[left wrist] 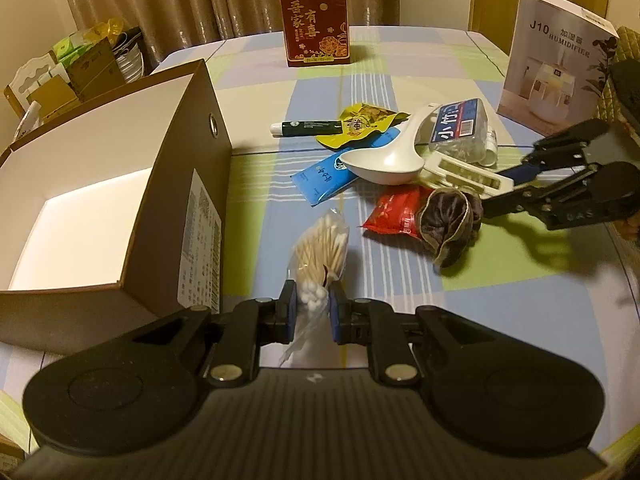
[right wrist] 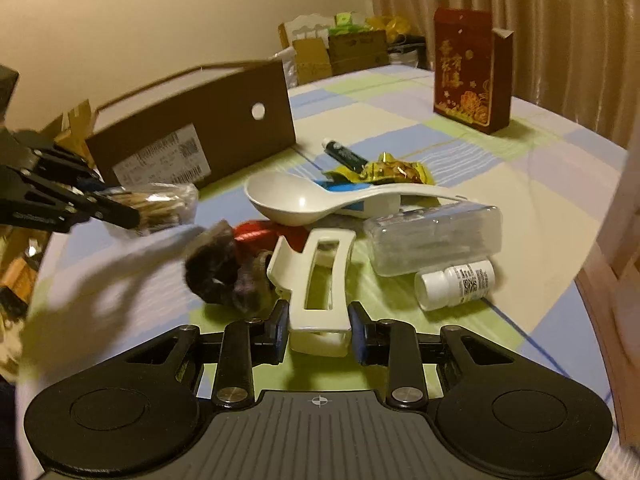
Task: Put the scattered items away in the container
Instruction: 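Carry the swab bag and hair clip over the box and release both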
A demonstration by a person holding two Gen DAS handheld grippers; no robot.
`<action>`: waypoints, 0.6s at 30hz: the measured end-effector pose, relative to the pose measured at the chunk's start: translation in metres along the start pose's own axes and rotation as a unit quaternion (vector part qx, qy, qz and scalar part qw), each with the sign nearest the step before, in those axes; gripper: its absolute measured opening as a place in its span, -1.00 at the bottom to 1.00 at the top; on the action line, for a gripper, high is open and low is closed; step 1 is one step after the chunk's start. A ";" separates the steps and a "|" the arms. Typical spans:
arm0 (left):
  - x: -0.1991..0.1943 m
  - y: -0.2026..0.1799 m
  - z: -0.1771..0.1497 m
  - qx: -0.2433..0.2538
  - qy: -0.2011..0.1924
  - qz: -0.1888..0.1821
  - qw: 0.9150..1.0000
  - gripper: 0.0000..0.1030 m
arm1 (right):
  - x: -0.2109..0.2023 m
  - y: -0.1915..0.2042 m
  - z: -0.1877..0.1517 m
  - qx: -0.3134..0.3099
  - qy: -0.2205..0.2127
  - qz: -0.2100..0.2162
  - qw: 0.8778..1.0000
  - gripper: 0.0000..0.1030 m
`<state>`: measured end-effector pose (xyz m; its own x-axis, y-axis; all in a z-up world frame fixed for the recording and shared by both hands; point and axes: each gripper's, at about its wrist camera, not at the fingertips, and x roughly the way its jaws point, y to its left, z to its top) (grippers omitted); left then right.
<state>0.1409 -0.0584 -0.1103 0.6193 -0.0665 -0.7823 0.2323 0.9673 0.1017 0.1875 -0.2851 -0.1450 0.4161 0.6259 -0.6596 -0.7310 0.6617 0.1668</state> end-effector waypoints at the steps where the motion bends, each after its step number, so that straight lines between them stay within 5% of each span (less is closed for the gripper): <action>1: -0.001 0.000 0.000 0.000 -0.001 0.001 1.000 -0.75 | -0.005 0.002 -0.001 0.005 -0.005 -0.001 1.000 -0.35; 18: -0.035 -0.005 0.008 -0.016 -0.035 -0.009 0.999 -0.75 | -0.068 0.029 0.021 0.056 -0.084 -0.042 0.994 -0.36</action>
<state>0.1242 -0.0634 -0.0783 0.6661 -0.0995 -0.7392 0.2201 0.9731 0.0674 0.1492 -0.3004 -0.0798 0.5647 0.6207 -0.5439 -0.6292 0.7503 0.2029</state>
